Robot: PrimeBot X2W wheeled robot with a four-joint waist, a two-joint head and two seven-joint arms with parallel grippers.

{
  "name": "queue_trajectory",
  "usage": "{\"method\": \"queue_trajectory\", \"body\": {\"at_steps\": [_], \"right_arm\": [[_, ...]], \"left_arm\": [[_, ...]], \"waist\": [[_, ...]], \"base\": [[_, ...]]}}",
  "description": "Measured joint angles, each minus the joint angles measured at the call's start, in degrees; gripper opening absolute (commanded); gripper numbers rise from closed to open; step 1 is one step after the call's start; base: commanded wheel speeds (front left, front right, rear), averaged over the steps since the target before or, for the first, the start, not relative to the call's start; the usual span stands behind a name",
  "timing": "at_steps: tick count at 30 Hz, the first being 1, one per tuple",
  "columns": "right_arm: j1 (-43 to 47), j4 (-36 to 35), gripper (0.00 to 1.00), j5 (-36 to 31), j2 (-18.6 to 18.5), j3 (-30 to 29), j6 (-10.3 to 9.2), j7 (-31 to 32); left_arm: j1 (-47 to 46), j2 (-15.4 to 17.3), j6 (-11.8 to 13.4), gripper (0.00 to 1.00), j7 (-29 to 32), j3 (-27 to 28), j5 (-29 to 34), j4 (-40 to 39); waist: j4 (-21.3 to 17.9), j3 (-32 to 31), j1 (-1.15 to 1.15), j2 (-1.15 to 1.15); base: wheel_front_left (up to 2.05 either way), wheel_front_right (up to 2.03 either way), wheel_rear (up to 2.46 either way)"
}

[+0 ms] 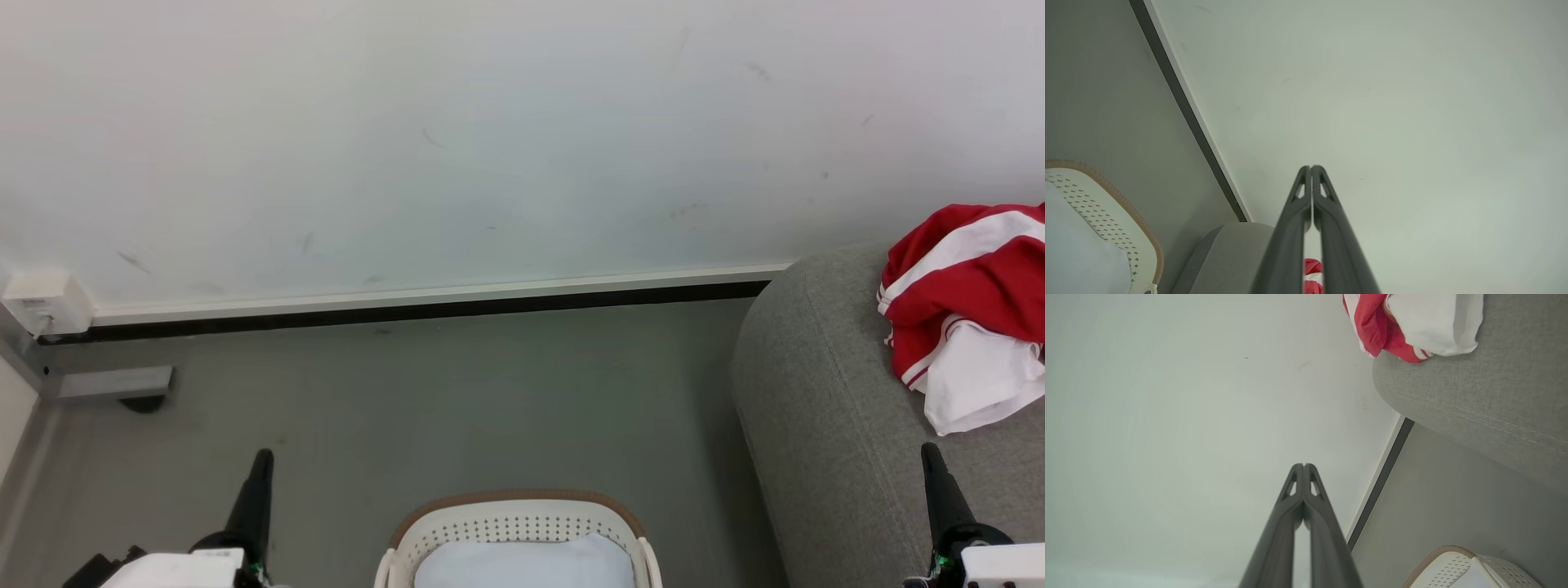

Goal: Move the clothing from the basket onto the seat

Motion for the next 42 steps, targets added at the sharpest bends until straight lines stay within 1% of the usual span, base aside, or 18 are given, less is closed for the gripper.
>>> {"method": "queue_trajectory", "body": {"at_steps": [21, 42], "right_arm": [[-0.47, -0.81, 0.00, 8.94, -0.05, -0.74, 0.00, 2.13], [-0.52, -0.86, 0.00, 9.15, -0.05, -0.77, 0.00, 2.15]], "left_arm": [[-0.67, 0.08, -0.27, 0.00, 2.05, 0.96, -8.09, -0.62], [-0.71, 0.08, -0.34, 0.00, 2.07, 0.98, -8.22, -0.65]], "waist": [[0.14, 0.16, 0.00, 0.00], [0.14, 0.17, 0.00, 0.00]], "base": [[0.00, 0.00, 0.00], [0.00, 0.00, 0.00]]}}
